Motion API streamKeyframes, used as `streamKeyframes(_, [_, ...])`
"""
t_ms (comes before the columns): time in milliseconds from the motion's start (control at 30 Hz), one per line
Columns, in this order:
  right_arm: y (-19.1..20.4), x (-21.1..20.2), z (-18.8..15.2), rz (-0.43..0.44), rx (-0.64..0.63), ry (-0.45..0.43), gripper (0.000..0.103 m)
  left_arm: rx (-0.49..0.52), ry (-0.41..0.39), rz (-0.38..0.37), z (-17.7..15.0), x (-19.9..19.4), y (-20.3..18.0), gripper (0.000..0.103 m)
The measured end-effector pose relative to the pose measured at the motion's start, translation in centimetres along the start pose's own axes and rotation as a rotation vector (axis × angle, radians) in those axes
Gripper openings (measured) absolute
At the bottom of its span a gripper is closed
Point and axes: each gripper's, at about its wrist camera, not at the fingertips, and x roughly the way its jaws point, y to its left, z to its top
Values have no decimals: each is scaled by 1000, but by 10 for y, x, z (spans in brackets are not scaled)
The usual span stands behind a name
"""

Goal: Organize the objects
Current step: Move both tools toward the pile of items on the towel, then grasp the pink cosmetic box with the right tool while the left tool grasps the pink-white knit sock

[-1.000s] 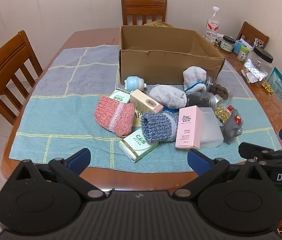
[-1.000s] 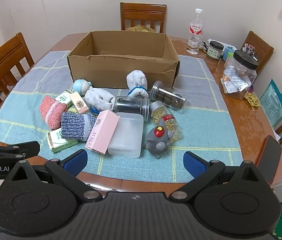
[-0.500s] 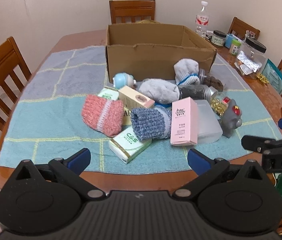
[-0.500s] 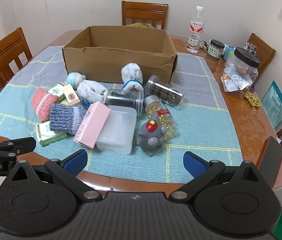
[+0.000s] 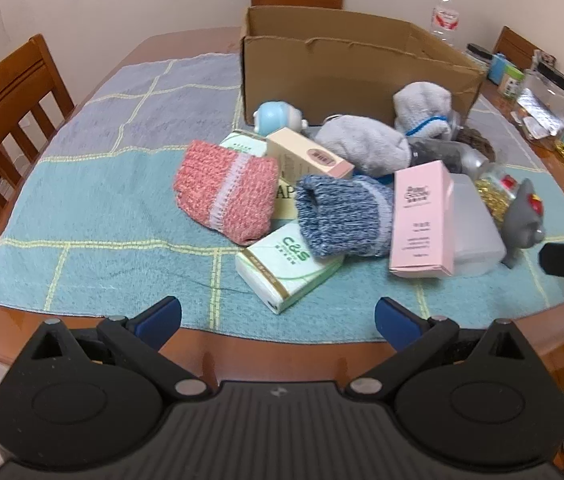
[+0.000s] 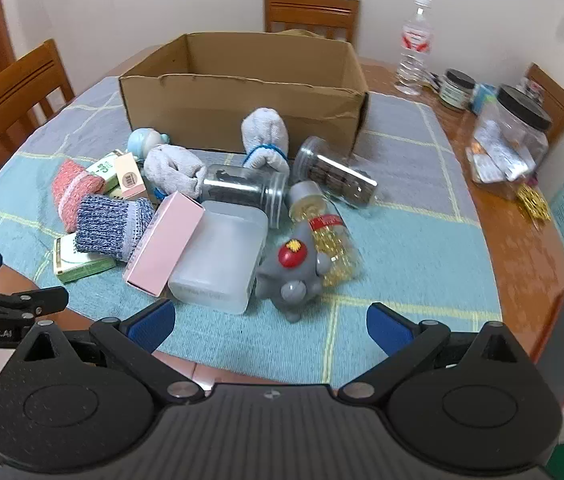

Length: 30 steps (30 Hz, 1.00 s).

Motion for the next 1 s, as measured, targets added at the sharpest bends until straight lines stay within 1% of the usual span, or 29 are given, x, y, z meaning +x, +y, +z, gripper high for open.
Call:
streamKeyframes(233, [6, 9, 24, 89, -133, -19, 103, -50, 31, 60, 1, 27, 12, 102])
streamKeyframes(433, [27, 22, 42, 188, -270, -12, 103, -90, 60, 117, 2, 41, 27, 102])
streamKeyframes(467, [31, 24, 44, 202, -292, 10, 103, -98, 65, 120, 2, 42, 30, 102])
streamKeyframes(633, [47, 37, 50, 262, -397, 40, 103, -114, 64, 144, 4, 44, 40, 102])
streamKeyframes(733, [55, 45, 50, 280, -453, 51, 103, -117, 64, 172, 8, 46, 43, 102])
streamKeyframes(933, [70, 56, 49, 299, -599, 65, 103, -121, 83, 166, 9, 44, 42, 102])
streamKeyframes(1000, [75, 59, 46, 304, -675, 74, 103, -127, 86, 163, 9, 41, 43, 102])
